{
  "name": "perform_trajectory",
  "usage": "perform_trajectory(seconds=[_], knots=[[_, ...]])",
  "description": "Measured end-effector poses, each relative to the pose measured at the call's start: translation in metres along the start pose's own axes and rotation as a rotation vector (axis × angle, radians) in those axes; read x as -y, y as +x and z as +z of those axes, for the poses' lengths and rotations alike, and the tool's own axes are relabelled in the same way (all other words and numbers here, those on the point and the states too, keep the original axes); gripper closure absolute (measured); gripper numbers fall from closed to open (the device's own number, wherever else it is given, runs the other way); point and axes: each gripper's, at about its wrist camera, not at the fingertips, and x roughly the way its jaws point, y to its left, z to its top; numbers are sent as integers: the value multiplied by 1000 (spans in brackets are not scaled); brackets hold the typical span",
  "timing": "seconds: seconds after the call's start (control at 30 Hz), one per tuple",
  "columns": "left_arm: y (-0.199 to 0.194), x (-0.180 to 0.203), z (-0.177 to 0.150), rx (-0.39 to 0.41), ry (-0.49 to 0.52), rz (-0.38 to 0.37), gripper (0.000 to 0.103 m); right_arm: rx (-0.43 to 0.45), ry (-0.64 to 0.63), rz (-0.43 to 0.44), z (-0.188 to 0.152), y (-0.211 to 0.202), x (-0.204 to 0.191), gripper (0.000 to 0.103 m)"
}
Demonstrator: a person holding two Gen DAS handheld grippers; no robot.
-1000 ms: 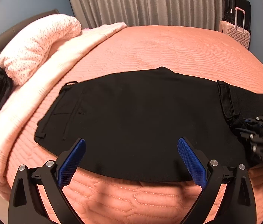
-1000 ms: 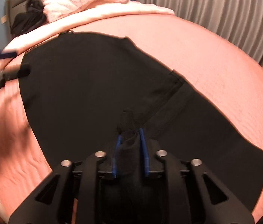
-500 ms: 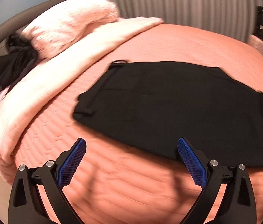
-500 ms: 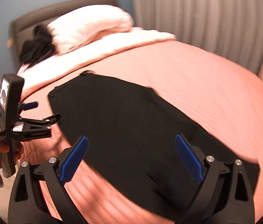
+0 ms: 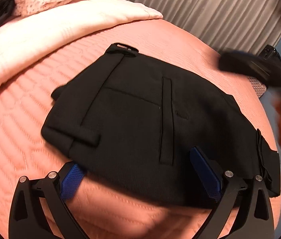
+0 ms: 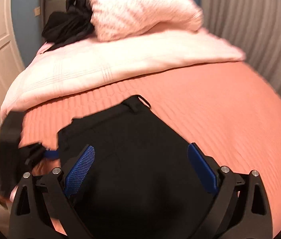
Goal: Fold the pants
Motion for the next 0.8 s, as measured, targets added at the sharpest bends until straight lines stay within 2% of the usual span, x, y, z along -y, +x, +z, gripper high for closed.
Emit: perform_trajectory(seconds=[0.03, 0.1, 0.23, 0.3, 0.33, 0.37, 0.4, 0.47, 0.5, 0.53, 0.57, 0.7, 0.8], knots=[[2, 2, 2, -5, 8, 11, 5, -7, -4, -4, 14, 18, 8, 10], [6, 3, 7, 8, 18, 36, 5, -75, -32, 27, 35, 53, 16, 10], [9, 3, 12, 25, 2, 62, 5, -180, -137, 15, 53, 111, 11, 10], [11, 2, 17, 41, -23, 61, 5, -234, -179, 78, 54, 135, -1, 11], [13, 1, 19, 47, -41, 62, 5, -235, -196, 92, 54, 141, -6, 15], [14, 1, 20, 47, -49, 63, 5, -241, -215, 123, 55, 146, -13, 31], [15, 2, 21, 47, -52, 69, 5, -222, -231, 127, 56, 145, -19, 33], [16, 6, 23, 57, -46, 86, 5, -213, -262, 117, 59, 142, -23, 54], [17, 7, 24, 58, -45, 96, 5, -207, -270, 110, 60, 137, -22, 60], [17, 10, 25, 60, -43, 99, 5, -200, -275, 102, 61, 133, -21, 76], [16, 11, 26, 70, -47, 93, 5, -180, -281, 107, 61, 121, -19, 83], [4, 14, 30, 124, -95, 42, 9, -75, -288, 154, 59, 66, -17, 87], [-11, 22, 31, 163, -95, 39, 11, 11, -273, 189, 55, 17, -6, 87]])
